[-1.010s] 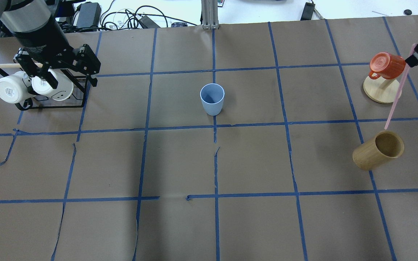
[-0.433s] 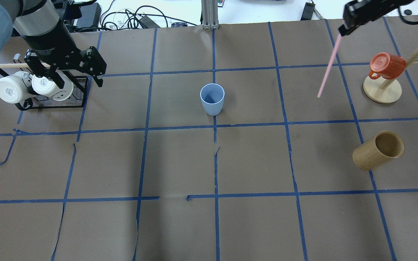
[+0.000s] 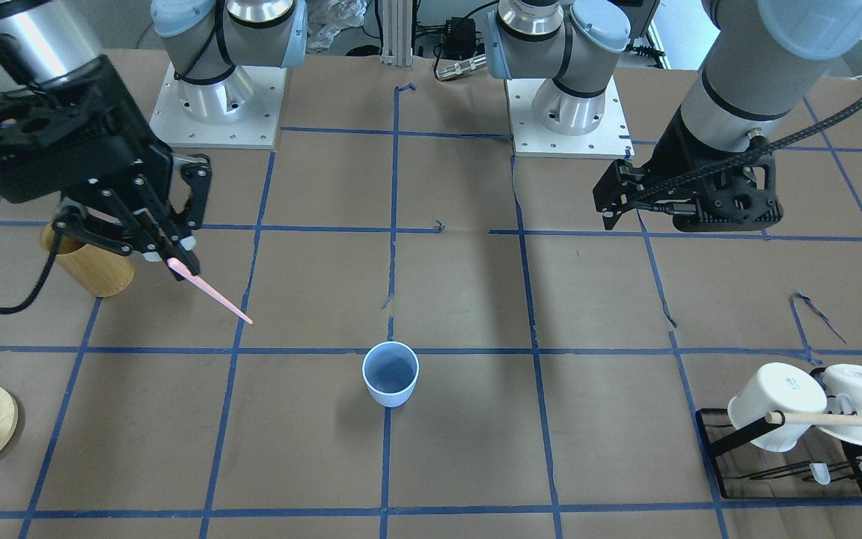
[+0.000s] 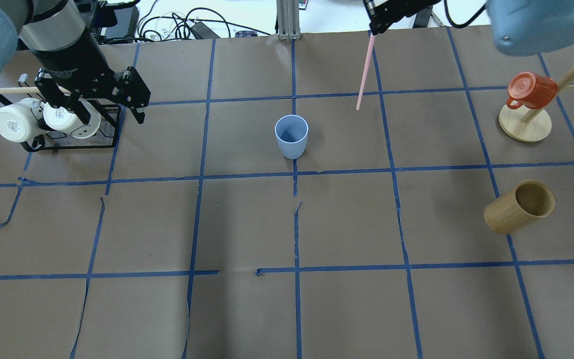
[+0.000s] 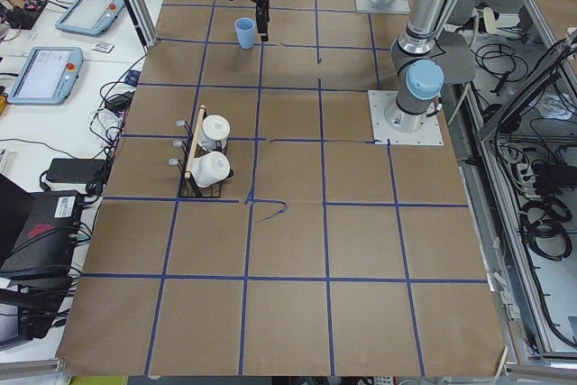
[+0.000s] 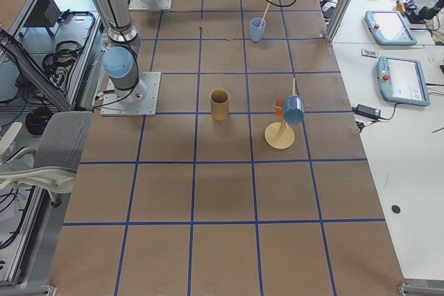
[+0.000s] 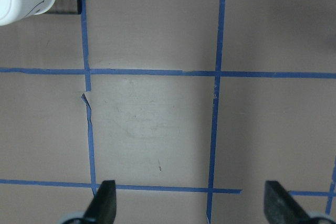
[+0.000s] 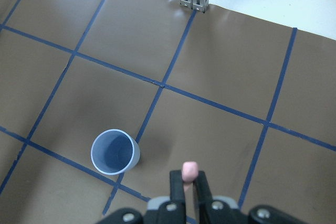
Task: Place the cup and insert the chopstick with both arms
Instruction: 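Lift the pink chopstick from the bamboo cup over the blue cup with the right gripper, then lower the pink chopstick into the blue cup and open the right gripper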
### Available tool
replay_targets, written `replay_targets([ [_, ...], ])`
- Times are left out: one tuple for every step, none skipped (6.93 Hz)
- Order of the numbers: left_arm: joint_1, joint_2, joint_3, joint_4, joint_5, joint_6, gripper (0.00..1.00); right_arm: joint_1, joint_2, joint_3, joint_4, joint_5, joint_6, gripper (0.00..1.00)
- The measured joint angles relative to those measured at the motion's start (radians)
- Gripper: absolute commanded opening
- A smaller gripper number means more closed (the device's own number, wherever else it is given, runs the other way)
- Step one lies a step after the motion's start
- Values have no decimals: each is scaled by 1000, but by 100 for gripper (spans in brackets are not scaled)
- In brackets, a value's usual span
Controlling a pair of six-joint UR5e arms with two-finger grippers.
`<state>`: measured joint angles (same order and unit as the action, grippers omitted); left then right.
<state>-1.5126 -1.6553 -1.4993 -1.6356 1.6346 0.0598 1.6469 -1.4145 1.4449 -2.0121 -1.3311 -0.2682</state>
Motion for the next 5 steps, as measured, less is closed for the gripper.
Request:
replay_targets([
  [-17,-1,-3,-1,4,1,100,51,42,-2,-73,-20,58,0],
  [-38,-1,-10,-2,5,1,100,101,84,-10,-131,-48,115,0],
  [-61,5,-11,-3,10,2,100,140,120,-25,-166,-72,158,0],
  [-92,18,-8,-3,21,2,100,172,151,-36,-193,-84,202,0],
  [-117,28,-5,-2,35,3,100,191,165,-40,-206,-89,243,0],
])
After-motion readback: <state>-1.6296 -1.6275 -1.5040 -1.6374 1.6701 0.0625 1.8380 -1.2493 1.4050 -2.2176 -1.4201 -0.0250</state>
